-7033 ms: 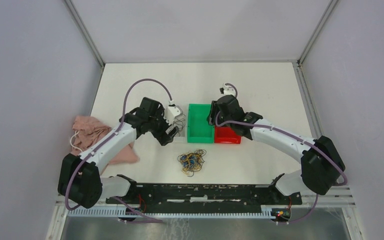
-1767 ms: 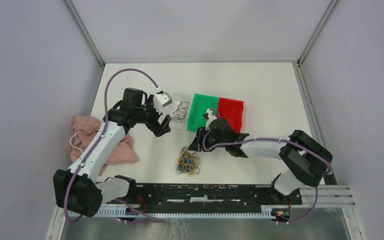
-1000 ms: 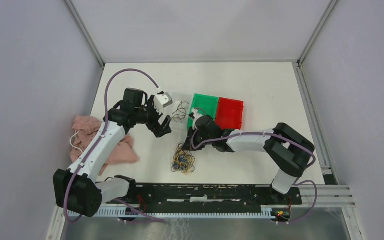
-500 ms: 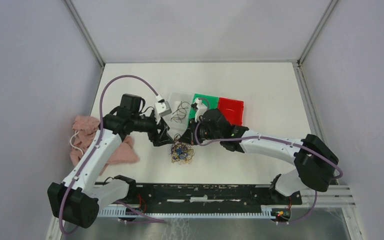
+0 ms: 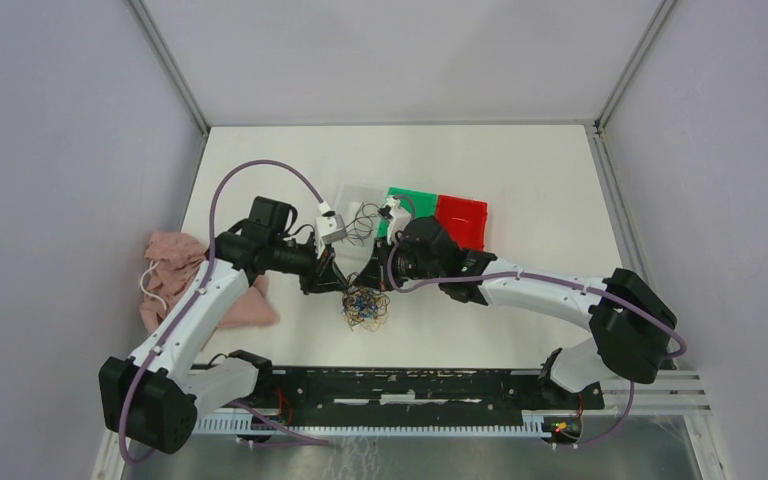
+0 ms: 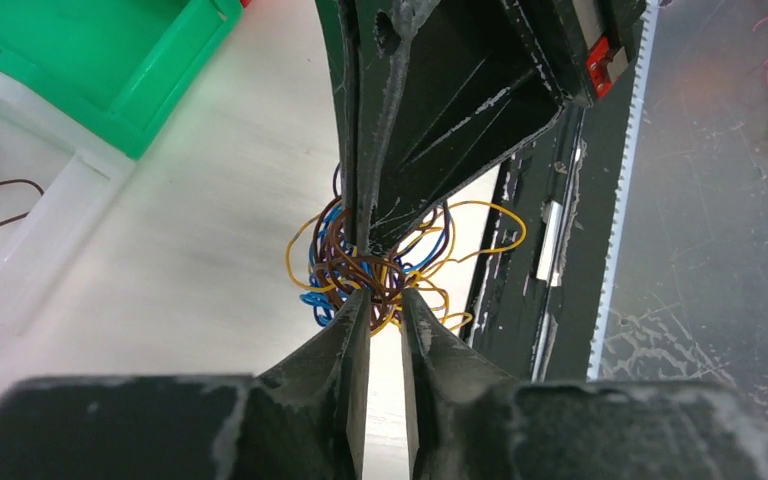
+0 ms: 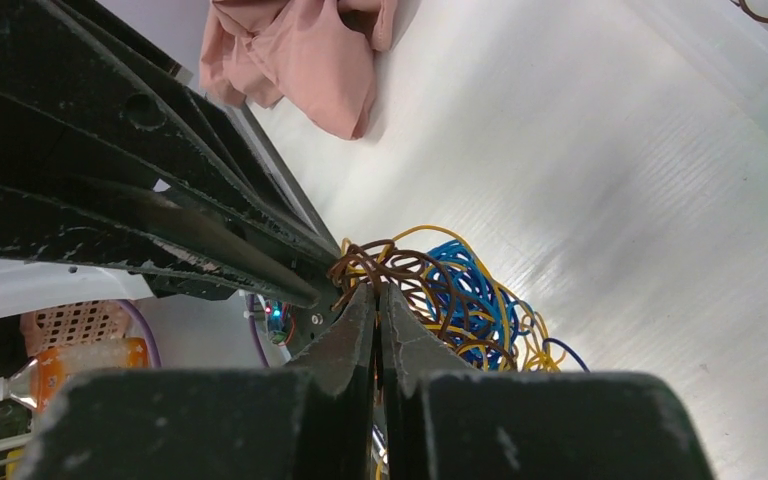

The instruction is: Untangle the cables

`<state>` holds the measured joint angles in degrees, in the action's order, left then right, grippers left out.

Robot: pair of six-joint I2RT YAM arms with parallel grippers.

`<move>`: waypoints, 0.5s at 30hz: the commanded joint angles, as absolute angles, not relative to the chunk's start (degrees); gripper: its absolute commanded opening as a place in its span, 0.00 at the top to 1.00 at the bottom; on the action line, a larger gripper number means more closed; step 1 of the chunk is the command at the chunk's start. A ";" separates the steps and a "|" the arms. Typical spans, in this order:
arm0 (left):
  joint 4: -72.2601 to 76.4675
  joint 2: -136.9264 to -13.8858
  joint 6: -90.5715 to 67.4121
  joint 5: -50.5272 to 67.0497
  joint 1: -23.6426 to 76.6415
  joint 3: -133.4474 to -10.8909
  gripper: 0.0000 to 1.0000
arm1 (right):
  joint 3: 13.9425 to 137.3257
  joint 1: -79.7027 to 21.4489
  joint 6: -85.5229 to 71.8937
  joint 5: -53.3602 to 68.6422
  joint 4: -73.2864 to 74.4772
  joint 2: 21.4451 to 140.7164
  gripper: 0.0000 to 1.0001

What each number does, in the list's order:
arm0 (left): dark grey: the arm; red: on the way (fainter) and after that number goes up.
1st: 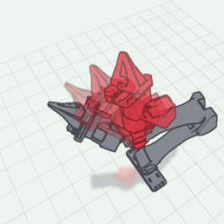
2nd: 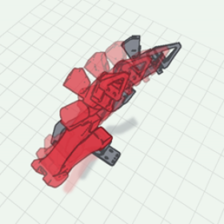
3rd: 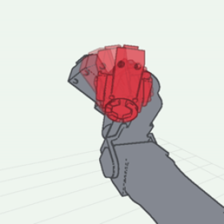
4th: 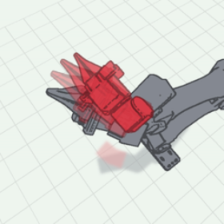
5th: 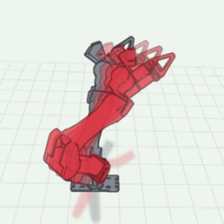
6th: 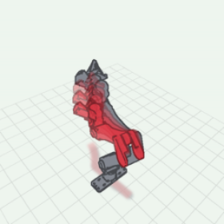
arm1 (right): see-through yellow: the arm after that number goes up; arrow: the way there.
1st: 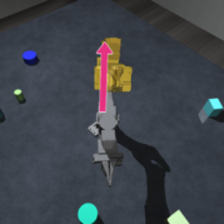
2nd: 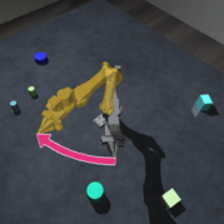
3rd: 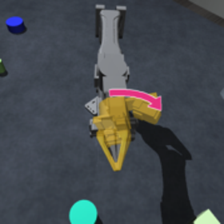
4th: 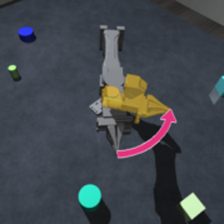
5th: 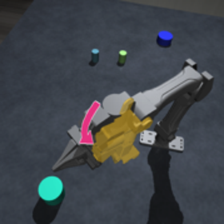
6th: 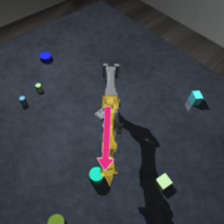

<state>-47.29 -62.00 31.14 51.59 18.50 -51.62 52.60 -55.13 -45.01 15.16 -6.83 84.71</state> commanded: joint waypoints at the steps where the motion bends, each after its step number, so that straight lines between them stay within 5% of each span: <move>1: -43.62 -62.05 30.01 54.17 18.63 -51.05 0.82 | 54.86 -55.47 -45.95 16.93 -11.85 84.08 0.94; 7: -41.31 -61.45 29.08 54.07 18.63 -50.41 0.97 | 54.31 -55.54 -46.24 17.19 -12.27 84.04 0.94; 15: -43.11 -60.53 35.15 46.17 18.63 -51.20 0.97 | 51.71 -55.27 -44.11 14.79 -8.59 80.27 0.91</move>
<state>-44.12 -62.06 31.09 50.35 18.50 -50.52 52.58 -55.13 -45.19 15.77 -7.68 84.53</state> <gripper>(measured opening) 0.043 0.082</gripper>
